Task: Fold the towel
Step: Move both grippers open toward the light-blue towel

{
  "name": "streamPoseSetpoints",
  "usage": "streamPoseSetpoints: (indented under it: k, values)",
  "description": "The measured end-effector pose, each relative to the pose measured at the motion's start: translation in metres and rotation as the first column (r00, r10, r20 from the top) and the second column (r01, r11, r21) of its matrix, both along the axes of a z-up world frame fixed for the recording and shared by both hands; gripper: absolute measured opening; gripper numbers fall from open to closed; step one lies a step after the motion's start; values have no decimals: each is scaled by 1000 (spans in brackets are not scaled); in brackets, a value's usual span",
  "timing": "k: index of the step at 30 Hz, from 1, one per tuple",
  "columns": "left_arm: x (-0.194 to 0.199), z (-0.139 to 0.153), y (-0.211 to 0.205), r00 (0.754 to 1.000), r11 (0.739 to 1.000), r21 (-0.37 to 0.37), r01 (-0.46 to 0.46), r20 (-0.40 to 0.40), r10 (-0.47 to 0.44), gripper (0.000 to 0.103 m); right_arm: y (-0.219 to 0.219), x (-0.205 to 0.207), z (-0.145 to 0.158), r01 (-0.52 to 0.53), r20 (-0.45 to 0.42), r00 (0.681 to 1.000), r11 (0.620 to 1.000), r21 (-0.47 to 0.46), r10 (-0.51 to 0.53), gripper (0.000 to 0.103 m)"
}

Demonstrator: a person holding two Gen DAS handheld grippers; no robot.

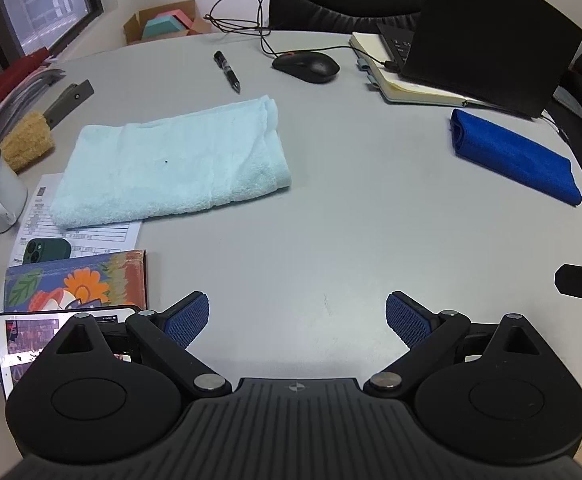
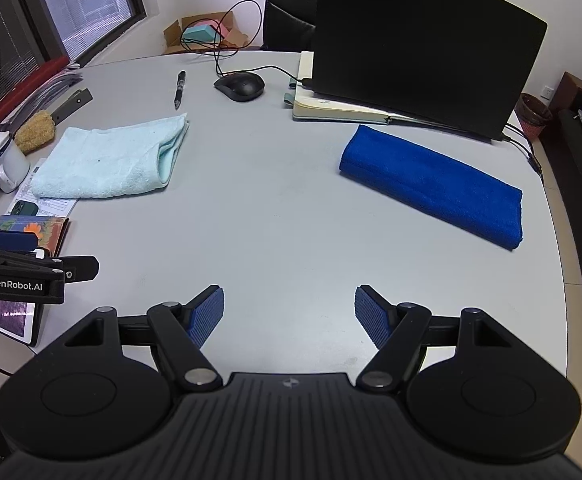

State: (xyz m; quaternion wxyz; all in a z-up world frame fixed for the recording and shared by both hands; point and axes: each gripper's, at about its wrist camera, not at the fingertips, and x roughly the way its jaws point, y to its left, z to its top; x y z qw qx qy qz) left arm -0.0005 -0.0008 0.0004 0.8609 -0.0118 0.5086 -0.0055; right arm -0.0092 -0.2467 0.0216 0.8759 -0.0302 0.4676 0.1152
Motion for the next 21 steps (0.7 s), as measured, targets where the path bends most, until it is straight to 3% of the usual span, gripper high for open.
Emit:
streamPoseSetpoints:
  k: [7,21]
  values:
    - [-3,2,-4,1000,1000,16,-15,20,15,97,4,6,4,-27,-31,999,999,26,28,73]
    - [-1,6,-12,997,997,14,-77,3,77,97,-9,18,1,-95,-7,995,994,53,96,73]
